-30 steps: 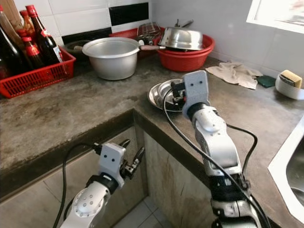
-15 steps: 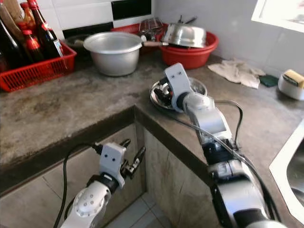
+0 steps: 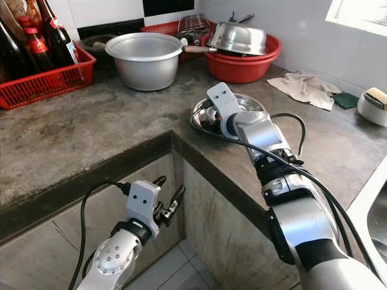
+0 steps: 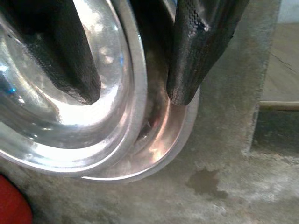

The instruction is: Kitchen organization

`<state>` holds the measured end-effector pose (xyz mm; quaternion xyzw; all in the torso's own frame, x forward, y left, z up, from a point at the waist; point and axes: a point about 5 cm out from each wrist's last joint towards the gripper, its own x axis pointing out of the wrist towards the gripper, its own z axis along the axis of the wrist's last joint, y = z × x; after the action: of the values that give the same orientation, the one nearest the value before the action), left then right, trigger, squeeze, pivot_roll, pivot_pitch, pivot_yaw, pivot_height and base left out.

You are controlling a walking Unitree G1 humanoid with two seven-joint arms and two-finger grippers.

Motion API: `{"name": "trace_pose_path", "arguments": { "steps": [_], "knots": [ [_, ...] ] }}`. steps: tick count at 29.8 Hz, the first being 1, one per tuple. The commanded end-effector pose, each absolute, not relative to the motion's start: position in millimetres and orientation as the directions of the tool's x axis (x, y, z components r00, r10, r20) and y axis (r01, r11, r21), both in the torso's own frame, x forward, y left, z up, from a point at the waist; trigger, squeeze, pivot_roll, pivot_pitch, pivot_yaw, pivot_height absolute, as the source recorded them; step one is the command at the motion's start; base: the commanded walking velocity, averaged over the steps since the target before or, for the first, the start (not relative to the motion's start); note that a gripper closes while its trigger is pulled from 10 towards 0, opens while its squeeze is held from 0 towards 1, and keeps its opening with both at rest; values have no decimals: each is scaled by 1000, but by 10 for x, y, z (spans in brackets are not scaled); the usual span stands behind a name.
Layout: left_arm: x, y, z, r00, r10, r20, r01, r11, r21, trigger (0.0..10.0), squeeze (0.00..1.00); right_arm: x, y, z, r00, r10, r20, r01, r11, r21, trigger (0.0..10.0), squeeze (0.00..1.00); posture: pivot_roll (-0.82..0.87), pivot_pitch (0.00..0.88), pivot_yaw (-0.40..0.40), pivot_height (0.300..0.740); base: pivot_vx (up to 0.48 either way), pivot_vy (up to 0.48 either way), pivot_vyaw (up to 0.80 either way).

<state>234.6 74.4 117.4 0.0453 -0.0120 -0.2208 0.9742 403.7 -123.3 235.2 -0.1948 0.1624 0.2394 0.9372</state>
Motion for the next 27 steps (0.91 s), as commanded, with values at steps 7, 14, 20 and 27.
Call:
{"name": "trace_pose_path", "arguments": {
  "steps": [7,14,20,27],
  "knots": [
    [2327,742,1213,903,-430,14,427,900,85,10000,0,4125,-1277,2397,854,294,-429,-456,821,-344,10000,0,41,55,-71,740,0,0,0],
    [2335,740,1217,904,-427,17,424,902,85,10000,0,4150,-1318,2353,846,241,-475,-455,792,-408,0,0,41,55,-75,740,0,0,0],
    [2335,735,1215,905,-426,16,423,902,83,10000,0,4167,-1314,2328,850,229,-475,-448,789,-421,0,0,40,55,-76,740,0,0,0],
    [2343,738,1214,906,-422,16,419,904,82,10000,0,4210,-1283,2501,901,257,-349,-390,833,-392,0,0,41,50,-76,740,0,0,0]
  ]
}}
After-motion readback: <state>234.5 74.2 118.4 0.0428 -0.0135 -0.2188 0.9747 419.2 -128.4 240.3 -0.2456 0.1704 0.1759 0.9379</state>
